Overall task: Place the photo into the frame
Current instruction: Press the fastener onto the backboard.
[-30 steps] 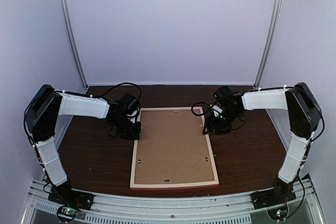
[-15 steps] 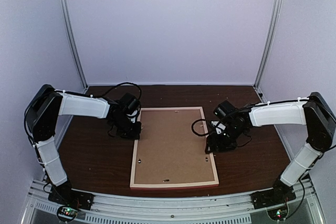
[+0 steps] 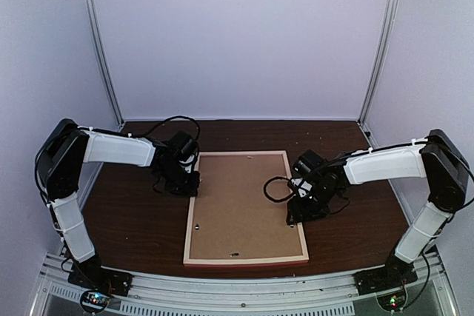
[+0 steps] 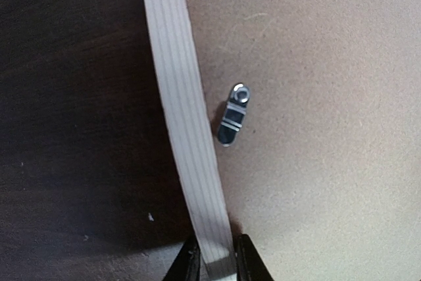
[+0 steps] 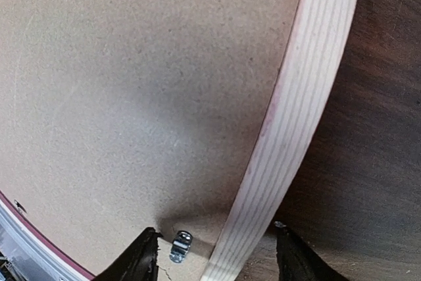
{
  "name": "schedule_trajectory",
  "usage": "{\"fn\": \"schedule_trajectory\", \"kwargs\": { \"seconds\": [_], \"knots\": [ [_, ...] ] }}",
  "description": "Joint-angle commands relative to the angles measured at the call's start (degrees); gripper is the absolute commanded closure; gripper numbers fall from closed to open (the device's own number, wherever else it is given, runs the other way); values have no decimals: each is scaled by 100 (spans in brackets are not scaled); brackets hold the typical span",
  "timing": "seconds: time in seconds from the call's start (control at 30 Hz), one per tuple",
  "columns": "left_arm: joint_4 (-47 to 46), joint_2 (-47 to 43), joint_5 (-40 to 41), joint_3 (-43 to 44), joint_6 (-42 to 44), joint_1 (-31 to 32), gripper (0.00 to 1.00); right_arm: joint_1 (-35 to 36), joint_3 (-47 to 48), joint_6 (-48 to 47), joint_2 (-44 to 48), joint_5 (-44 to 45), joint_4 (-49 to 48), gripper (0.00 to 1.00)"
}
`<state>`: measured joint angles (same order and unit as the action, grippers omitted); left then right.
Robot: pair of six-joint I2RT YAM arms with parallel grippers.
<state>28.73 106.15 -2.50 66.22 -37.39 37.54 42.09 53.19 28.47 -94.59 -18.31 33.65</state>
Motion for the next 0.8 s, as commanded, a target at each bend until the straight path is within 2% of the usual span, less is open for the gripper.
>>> {"fn": "schedule_trajectory", "kwargs": {
  "seconds": [0.0,0.13,0.47,0.77],
  "knots": [
    [-254,89,-118,164,216,52,81,96,-37,-90,-110,282,64,41],
    [-253,80,-126,164,214,52,81,95,4,-210,-161,366,139,47],
    [-262,55,-109,128,223,52,81,98,-45,-646,-215,489,189,56],
    [-260,43,-113,94,230,52,81,90,-2,-943,-344,242,37,70]
  ]
}}
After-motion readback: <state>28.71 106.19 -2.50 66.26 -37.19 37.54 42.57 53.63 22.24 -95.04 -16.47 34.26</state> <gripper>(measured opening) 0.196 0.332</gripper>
